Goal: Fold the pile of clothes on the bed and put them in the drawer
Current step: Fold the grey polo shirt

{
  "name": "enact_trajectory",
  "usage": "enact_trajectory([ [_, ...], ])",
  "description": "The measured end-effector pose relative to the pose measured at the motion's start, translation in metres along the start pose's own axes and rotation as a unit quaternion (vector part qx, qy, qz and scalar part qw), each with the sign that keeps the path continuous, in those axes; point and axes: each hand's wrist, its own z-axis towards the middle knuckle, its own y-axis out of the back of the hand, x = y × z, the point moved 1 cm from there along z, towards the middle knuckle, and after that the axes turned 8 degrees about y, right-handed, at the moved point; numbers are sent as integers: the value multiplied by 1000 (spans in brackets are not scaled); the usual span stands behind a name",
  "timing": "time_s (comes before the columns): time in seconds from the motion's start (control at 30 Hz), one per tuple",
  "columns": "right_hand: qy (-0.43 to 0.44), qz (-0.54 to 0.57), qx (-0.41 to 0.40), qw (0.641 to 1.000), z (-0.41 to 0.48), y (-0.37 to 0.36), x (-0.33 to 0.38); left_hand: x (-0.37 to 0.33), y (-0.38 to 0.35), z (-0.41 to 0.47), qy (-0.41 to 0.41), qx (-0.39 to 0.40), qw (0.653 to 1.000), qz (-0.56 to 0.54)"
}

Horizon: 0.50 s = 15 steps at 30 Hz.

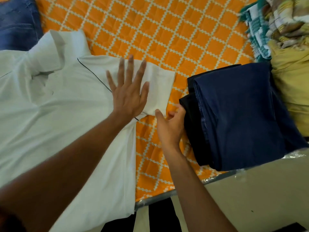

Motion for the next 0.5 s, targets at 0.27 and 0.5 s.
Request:
enact_trajectory([
  [0.27,-160,352,3,922,30,-38,40,25,-19,-7,-27,131,991,26],
  [0.5,203,85,168,961,3,-91,66,73,42,-14,246,24,824,-509],
])
